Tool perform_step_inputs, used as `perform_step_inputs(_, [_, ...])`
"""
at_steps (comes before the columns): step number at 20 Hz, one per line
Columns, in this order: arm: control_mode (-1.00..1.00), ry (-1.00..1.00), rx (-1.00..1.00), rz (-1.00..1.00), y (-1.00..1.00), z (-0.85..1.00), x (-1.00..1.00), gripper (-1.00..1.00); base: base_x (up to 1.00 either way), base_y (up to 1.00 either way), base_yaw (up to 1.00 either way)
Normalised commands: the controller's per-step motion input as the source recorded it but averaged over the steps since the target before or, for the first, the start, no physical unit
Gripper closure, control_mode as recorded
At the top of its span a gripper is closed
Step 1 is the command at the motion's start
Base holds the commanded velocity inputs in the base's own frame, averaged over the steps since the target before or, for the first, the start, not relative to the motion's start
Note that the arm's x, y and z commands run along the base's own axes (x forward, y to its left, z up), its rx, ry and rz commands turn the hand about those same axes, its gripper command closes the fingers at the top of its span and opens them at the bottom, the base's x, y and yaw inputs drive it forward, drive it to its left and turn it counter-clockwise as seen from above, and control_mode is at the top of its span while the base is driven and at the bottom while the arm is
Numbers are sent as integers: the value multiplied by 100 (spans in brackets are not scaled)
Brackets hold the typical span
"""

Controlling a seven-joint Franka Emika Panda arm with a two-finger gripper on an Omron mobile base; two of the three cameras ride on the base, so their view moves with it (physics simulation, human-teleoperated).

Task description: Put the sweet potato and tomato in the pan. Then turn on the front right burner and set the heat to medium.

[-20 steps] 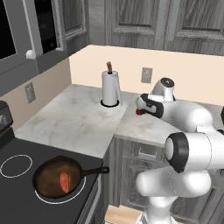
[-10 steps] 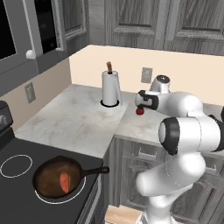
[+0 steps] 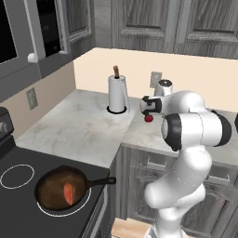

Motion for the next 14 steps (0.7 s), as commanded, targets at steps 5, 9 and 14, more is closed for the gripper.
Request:
perform_step_inputs(5, [-100, 6, -2, 0, 0, -30, 25, -100, 0, 0, 0])
perform_step_inputs(9, [-100, 5, -2, 0, 0, -28, 24, -100, 0, 0, 0])
perform_step_inputs(14, [-100, 3, 0, 0, -5, -23, 28, -100, 0, 0, 0])
